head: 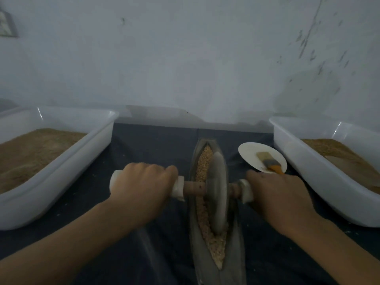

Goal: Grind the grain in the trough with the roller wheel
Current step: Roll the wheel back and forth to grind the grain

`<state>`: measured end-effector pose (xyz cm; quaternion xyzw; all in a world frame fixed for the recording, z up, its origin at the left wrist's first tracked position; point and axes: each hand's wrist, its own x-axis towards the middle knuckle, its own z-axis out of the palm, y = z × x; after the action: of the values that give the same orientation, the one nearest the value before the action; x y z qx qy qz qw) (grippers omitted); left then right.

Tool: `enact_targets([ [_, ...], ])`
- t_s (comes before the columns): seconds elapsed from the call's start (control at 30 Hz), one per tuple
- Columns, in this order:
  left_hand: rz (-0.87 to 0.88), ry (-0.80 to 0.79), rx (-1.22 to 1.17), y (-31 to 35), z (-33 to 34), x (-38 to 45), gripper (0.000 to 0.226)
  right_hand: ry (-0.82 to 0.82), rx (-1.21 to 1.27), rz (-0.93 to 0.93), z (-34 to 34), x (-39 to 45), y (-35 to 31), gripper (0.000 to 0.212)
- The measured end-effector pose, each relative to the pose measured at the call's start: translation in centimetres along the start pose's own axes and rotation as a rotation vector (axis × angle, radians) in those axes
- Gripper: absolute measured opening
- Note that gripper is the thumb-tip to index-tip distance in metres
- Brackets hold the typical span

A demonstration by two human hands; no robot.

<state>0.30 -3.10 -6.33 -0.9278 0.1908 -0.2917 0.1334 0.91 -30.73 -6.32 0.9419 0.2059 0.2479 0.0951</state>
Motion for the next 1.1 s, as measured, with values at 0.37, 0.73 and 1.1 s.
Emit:
enact_targets([
  [0.37, -0.213, -0.095, -0.171, -0.8, 4.0, 2.7, 0.031, -0.066, -0.181, 0.016, -0.5, 3.9, -0.4, 0.028],
  [0.73, -0.219, -0.142, -0.164, -0.1, 2.7, -2.4, 0.034, 0.137, -0.156, -0.109, -1.2, 4.7, -1.1, 0.052],
  [1.1, -0.131, -0.138, -0.104, -0.4, 1.3, 0.6, 0.041, 0.104, -0.089, -0.014, -0.1, 1.1, -0.1, 0.041],
])
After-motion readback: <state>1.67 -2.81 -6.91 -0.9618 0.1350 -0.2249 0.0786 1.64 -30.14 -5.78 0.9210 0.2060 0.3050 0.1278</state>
